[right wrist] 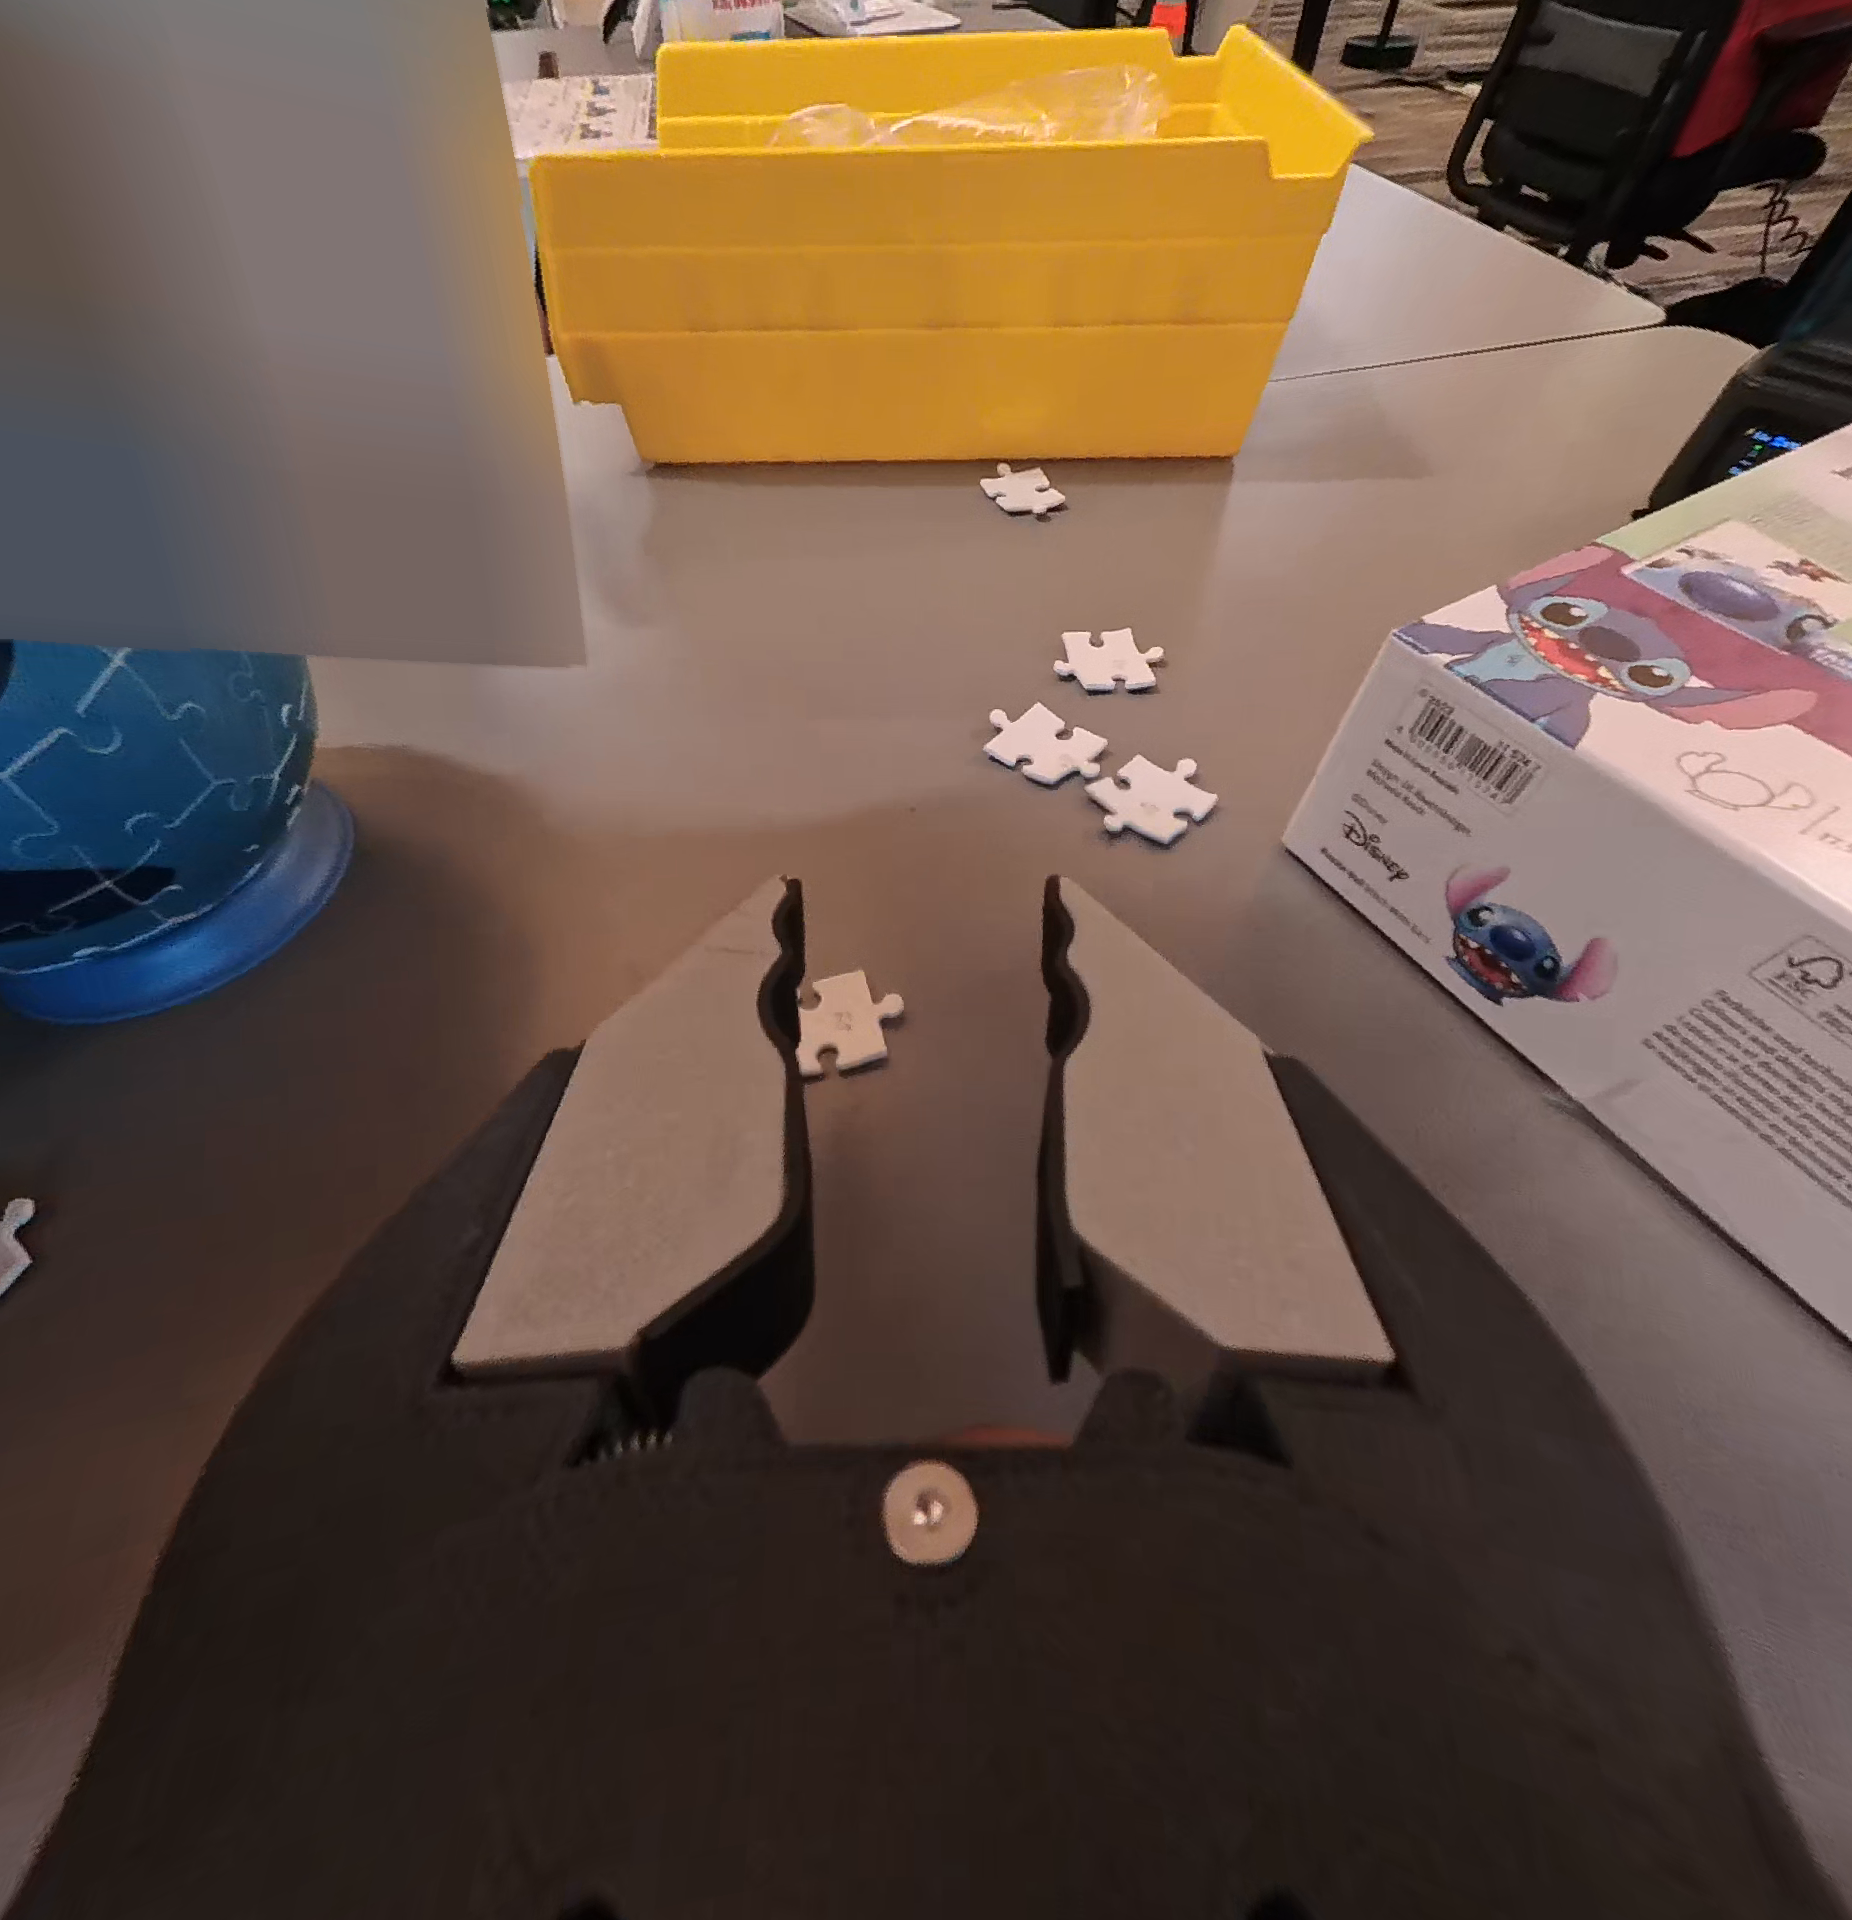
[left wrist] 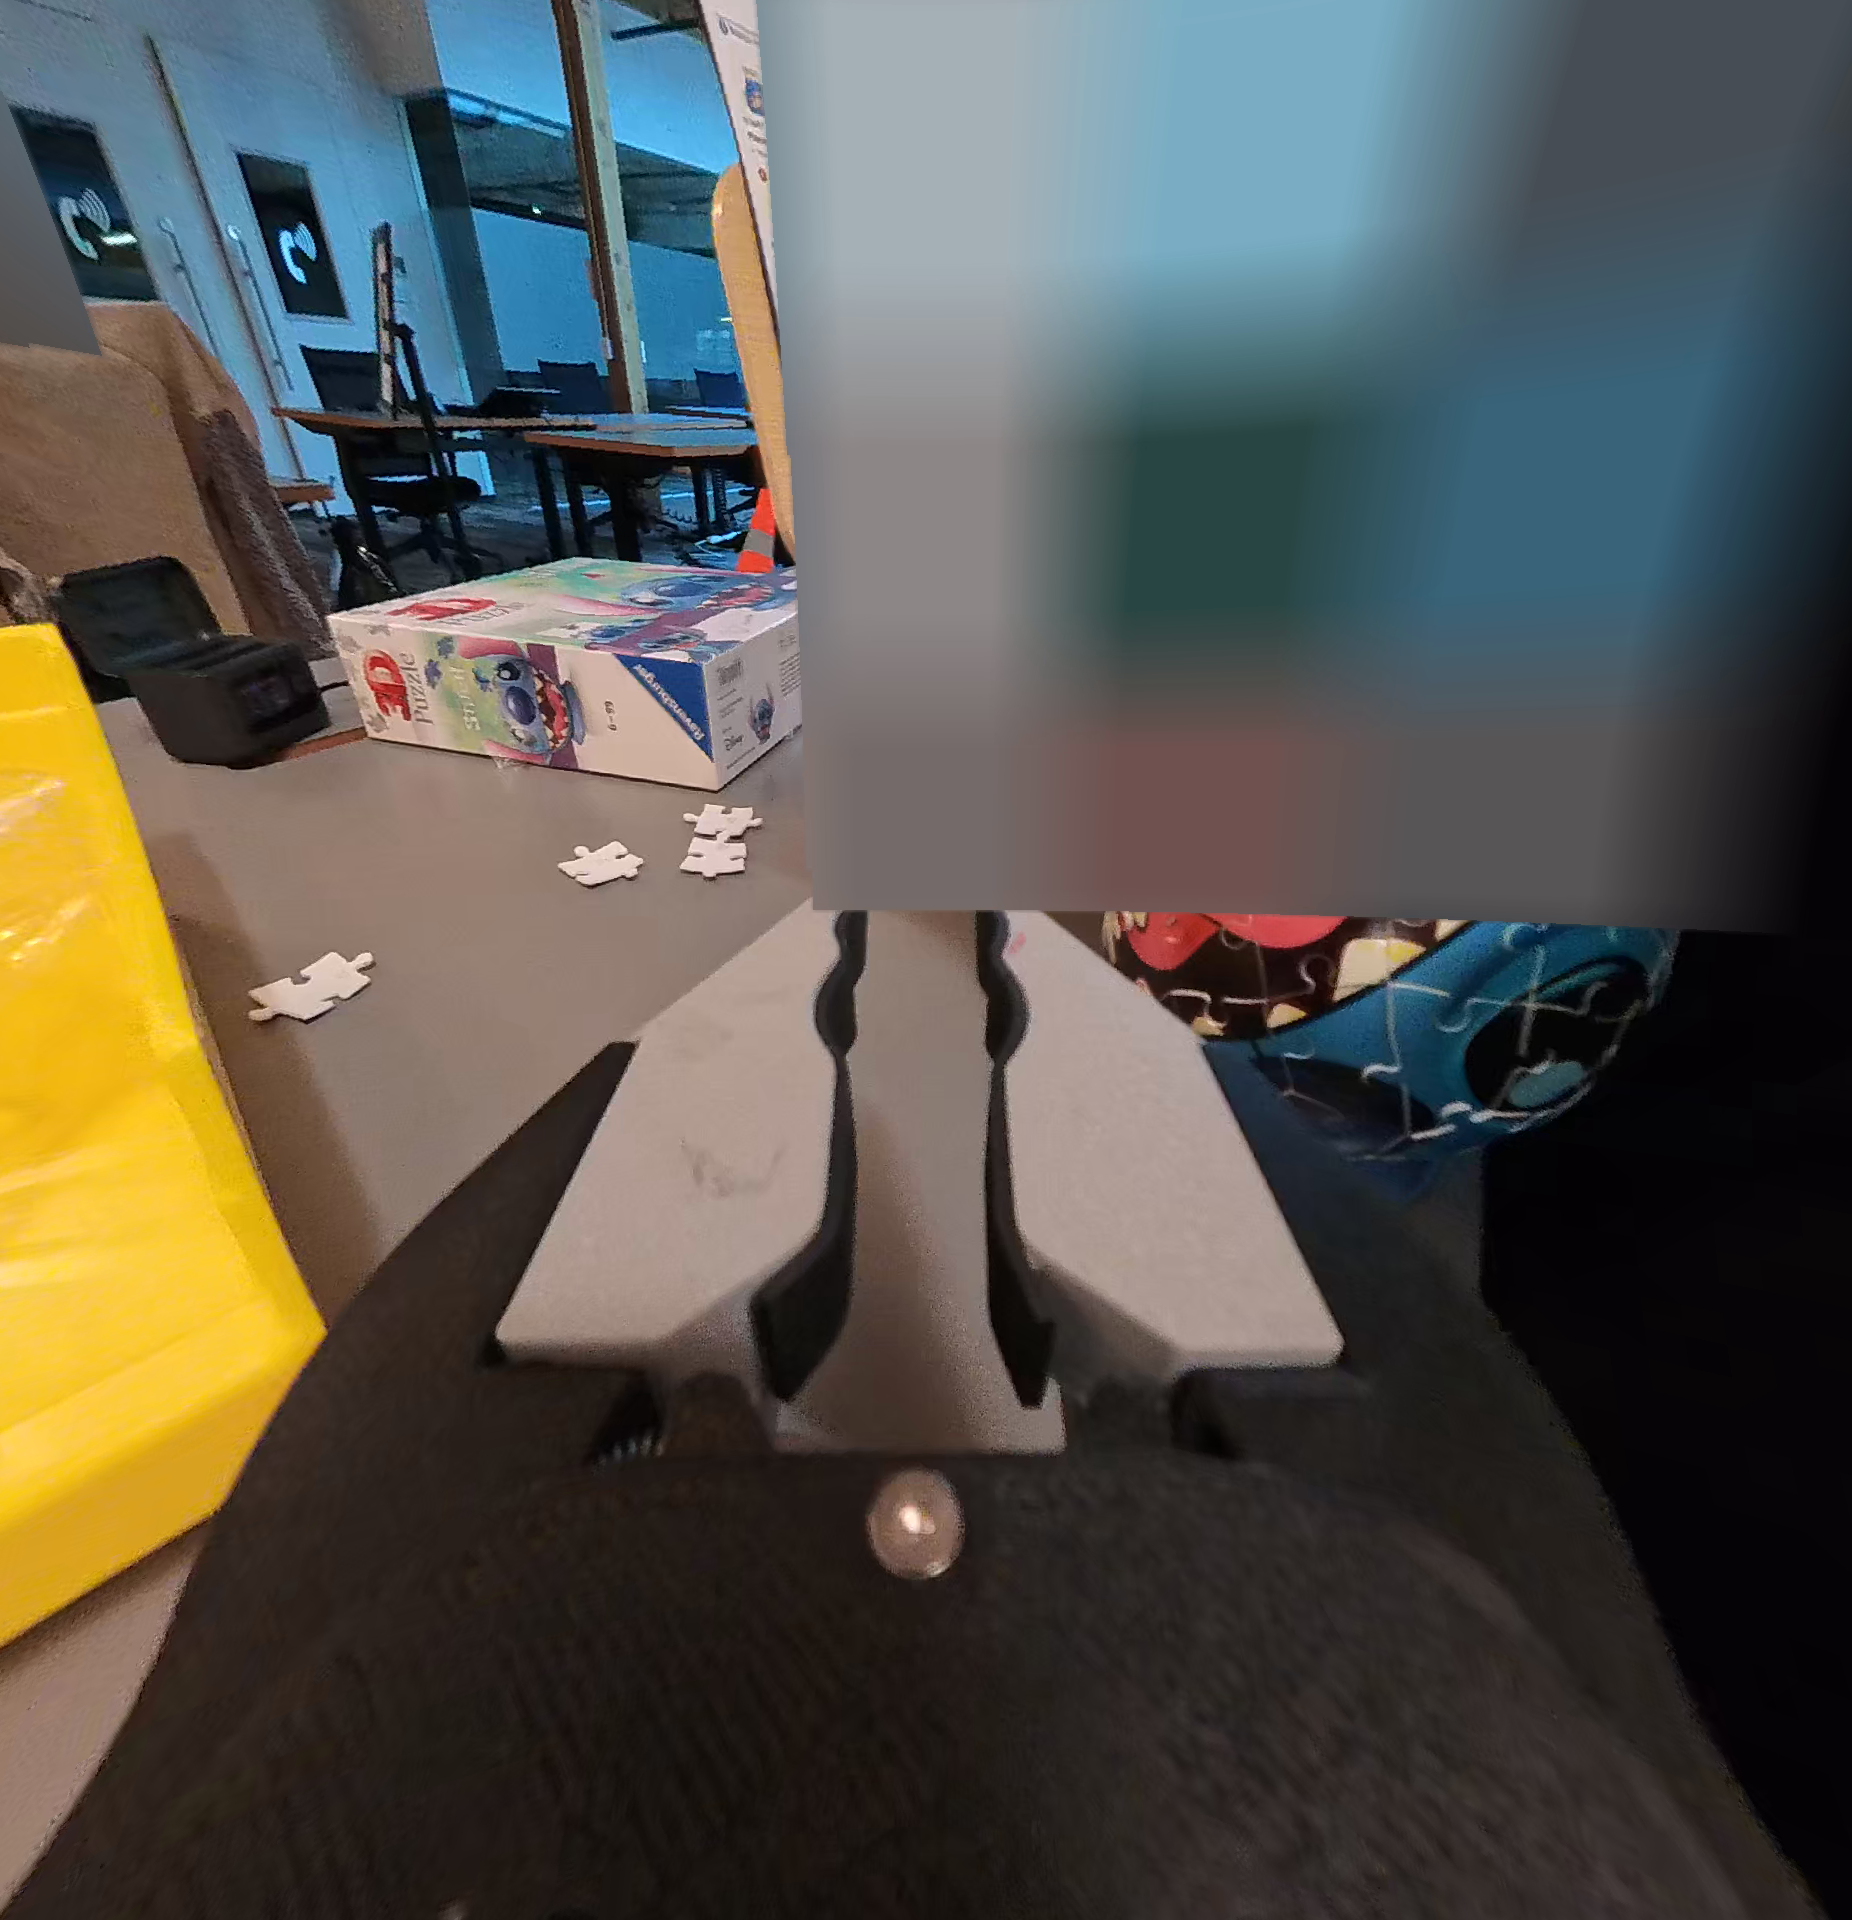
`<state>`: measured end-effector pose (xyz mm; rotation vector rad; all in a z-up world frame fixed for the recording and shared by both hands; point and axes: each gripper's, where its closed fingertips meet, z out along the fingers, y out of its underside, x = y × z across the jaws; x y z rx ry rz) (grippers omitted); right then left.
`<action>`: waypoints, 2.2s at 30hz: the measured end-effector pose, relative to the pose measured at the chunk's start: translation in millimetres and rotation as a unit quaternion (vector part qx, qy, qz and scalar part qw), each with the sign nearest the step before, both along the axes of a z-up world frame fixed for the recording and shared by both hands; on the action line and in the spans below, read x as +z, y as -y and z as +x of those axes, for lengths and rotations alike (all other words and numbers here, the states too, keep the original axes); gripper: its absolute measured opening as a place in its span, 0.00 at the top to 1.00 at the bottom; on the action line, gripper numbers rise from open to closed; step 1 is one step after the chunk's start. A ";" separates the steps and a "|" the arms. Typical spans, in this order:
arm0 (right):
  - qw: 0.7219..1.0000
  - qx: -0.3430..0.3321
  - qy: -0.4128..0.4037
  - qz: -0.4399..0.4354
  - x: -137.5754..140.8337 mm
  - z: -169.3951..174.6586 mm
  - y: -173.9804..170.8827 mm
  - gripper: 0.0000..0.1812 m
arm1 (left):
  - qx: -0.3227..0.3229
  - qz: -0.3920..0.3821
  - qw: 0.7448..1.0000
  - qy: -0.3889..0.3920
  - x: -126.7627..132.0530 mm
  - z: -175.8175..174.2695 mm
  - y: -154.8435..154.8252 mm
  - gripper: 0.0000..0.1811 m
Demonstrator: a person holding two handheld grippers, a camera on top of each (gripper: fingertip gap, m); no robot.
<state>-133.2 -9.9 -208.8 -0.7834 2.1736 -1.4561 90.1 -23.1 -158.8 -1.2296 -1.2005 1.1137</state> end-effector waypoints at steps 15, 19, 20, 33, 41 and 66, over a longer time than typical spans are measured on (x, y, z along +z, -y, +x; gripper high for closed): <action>0.993 0.106 0.057 -0.019 37.4 67.0 -20.2 0.81 | -0.058 0.040 0.997 0.022 -5.1 -3.1 -7.0 0.89; 0.989 0.142 0.043 -0.001 42.4 91.1 -28.0 0.81 | -0.100 0.025 0.992 0.073 -18.1 -10.2 -21.2 0.88; 0.988 0.151 0.028 0.003 41.5 96.4 -29.8 0.81 | -0.109 0.018 0.990 0.088 -22.1 -12.1 -25.1 0.87; 0.929 0.358 -0.062 0.074 45.4 164.9 -34.2 0.87 | -0.237 -0.008 0.960 0.147 -32.3 -12.7 -49.1 0.86; 0.887 0.445 -0.101 0.076 40.1 188.6 -43.4 0.87 | -0.272 0.000 0.952 0.144 -27.2 -19.1 -49.7 0.87; 0.848 0.500 -0.116 0.129 23.9 199.4 -50.7 0.93 | -0.379 0.053 0.916 0.124 -16.1 -19.4 -63.4 0.87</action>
